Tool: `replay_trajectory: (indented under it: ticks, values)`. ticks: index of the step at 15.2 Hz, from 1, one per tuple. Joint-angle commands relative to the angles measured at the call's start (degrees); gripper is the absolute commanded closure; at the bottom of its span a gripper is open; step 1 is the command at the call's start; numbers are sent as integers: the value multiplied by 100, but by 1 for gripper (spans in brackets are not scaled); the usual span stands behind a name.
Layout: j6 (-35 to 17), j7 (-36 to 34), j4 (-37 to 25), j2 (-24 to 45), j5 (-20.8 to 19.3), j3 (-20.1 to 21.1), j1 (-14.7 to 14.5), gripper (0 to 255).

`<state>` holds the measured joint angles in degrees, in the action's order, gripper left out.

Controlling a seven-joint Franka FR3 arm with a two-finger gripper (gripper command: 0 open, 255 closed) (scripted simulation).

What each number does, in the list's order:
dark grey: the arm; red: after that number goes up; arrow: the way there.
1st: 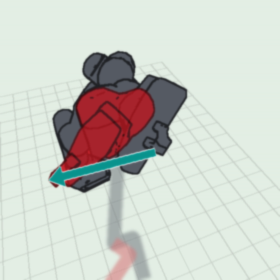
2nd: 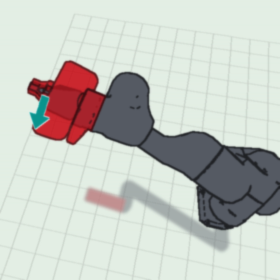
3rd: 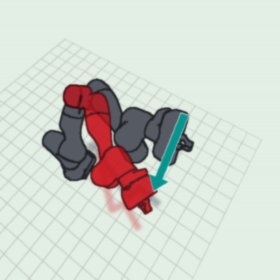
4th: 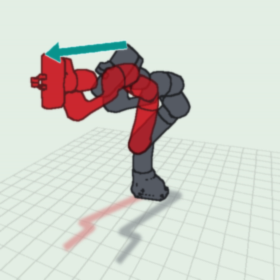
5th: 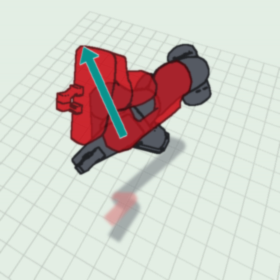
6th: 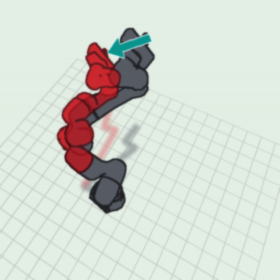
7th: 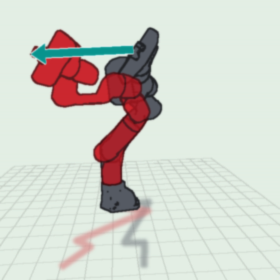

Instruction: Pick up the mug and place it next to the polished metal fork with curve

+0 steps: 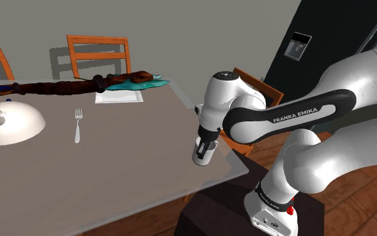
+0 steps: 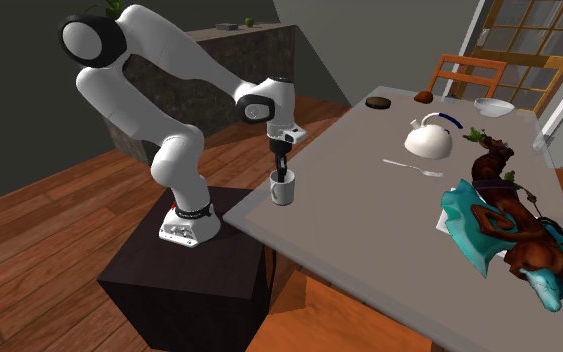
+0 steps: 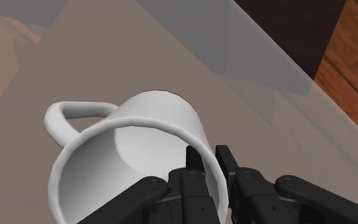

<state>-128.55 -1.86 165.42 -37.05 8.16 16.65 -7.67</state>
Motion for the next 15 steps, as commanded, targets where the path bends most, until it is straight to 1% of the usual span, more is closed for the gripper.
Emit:
replay_trajectory:
  ticks: [1, 3, 15]
  values:
    - [0, 0, 0, 0, 0, 0, 0, 255]
    - [-2, 0, 1, 1, 0, 0, 0, 255]
    - [1205, 65, -621, -589, -99, -187, 7, 255]
